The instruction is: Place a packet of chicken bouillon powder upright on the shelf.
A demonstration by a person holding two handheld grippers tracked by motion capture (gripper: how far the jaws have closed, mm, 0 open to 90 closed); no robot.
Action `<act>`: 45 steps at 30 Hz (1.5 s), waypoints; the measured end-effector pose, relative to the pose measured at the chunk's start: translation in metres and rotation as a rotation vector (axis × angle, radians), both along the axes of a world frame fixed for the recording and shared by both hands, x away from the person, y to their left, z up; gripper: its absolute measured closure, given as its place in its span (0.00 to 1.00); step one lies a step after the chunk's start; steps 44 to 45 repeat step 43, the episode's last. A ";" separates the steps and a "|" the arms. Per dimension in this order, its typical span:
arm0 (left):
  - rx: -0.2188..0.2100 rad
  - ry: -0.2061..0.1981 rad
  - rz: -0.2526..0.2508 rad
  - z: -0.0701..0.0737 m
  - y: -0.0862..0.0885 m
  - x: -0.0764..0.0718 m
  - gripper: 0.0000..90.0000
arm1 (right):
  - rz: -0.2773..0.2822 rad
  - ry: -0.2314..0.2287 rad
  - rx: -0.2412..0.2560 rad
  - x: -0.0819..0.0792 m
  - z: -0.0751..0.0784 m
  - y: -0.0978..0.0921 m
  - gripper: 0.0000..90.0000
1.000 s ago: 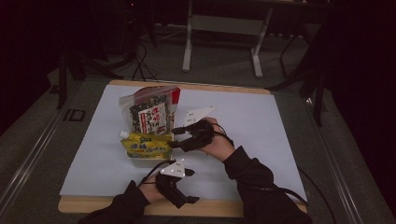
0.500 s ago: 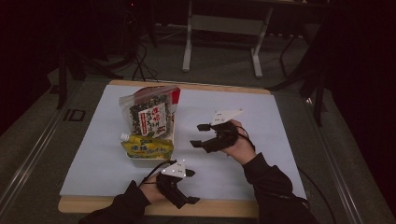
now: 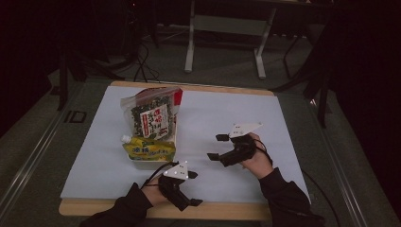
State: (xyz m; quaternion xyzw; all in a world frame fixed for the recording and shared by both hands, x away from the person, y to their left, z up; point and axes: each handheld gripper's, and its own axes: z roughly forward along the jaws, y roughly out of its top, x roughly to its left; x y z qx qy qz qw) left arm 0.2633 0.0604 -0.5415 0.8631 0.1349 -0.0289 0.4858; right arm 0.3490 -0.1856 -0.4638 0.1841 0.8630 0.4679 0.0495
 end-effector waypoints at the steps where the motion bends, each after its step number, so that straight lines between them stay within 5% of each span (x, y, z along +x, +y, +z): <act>1: 0.000 0.000 0.000 0.000 0.000 0.000 0.08 | -0.003 0.007 -0.002 0.000 -0.002 -0.001 0.20; 17: 0.013 -0.001 -0.007 -0.001 0.000 0.000 0.08 | -0.051 0.061 -0.024 -0.022 -0.042 -0.037 0.17; 34: 0.014 -0.007 -0.011 0.000 -0.001 -0.002 0.08 | -0.167 0.073 0.005 -0.042 -0.057 -0.082 0.16; 45: 0.021 -0.005 -0.010 -0.003 -0.002 -0.003 0.08 | -0.170 0.067 -0.017 -0.044 -0.065 -0.088 0.16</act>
